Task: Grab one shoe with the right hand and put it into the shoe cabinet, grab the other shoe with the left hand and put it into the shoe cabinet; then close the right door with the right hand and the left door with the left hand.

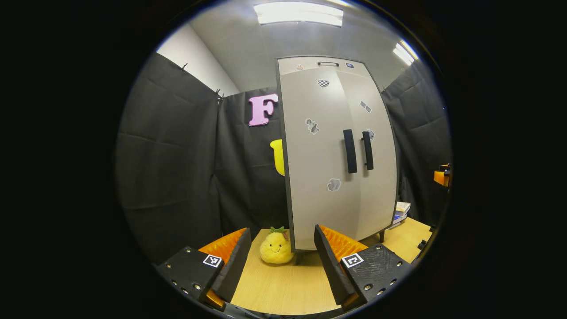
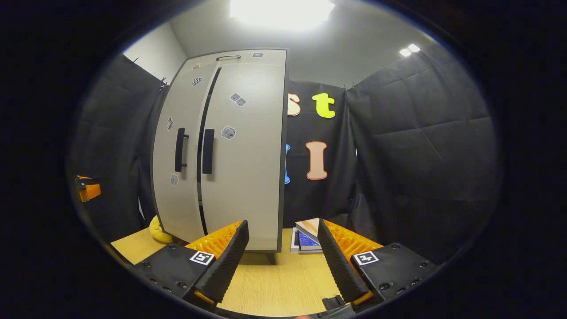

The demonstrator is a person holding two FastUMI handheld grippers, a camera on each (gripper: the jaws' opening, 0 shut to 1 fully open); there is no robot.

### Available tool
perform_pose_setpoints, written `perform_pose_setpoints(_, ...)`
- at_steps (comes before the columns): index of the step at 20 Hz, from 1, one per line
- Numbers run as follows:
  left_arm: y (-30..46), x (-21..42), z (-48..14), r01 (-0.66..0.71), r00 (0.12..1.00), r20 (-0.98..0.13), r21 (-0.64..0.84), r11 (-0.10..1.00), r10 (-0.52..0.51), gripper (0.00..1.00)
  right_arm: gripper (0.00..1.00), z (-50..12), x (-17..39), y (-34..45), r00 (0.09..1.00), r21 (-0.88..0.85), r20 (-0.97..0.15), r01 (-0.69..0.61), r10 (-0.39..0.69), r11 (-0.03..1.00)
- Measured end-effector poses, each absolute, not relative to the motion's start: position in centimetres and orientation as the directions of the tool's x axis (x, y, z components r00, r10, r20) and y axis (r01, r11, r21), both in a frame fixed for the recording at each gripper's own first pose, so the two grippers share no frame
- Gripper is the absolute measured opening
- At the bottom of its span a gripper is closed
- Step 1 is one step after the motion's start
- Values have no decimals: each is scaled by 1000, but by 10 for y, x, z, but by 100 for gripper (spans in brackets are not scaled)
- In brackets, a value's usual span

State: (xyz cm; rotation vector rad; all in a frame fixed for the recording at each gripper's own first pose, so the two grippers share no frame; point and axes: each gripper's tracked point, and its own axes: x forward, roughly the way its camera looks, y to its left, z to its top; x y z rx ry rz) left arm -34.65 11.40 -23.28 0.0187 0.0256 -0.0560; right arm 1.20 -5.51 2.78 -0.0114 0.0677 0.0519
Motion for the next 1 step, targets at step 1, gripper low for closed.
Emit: perform_pose_setpoints(1,115,-348,-233,54,998,-25,19,998,-54,79,98,29,12,-56,997,-6,-64,-48,48,999)
